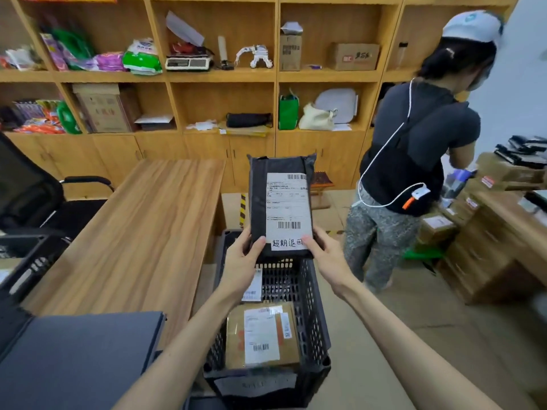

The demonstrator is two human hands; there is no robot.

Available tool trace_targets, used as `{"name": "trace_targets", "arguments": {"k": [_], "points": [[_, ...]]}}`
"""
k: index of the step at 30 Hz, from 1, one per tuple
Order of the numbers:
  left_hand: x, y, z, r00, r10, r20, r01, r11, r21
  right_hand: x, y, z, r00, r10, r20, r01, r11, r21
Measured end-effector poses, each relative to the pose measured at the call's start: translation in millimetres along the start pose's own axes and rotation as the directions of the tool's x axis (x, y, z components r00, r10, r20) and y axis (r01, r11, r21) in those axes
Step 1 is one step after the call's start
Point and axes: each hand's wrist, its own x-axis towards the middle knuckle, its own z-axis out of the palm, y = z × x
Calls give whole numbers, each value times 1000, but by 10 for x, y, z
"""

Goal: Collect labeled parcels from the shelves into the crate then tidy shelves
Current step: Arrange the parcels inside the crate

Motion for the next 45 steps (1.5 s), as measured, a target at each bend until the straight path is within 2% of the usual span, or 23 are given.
{"name": "trace_targets", "arguments": {"k": [9,16,21,24,31,37,40,45], "points": [[617,-690,-172,984,-175,-45,178,981,72,794,916,349,978,192,85,-192,981,0],[997,-1393,-189,945,-318,-79,326,937,124,1183,1523,472,928,343,147,-348,937,6],[1142,-1940,-141,899,-432,-63,437,885,163,1312,1950,511,886,446,126,-448,894,-15],[1206,-2253,-123,872,-486,-51,488,863,126,1350,2271,551,861,496,114,-496,868,-30],[1204,-2962,-116,753,-658,-20,656,746,116,1297,2944,597,767,637,73,-638,770,-19],[1352,-3386,42,701,-713,-8,698,684,215,1326,3361,601,696,718,-31,-717,696,23],[1384,-3752,90,669,-743,-14,727,652,215,1371,3564,596,667,741,-76,-741,671,36],[1561,-3841,248,655,-755,-42,747,637,190,1497,3870,592,652,740,-163,-750,662,8]]}}
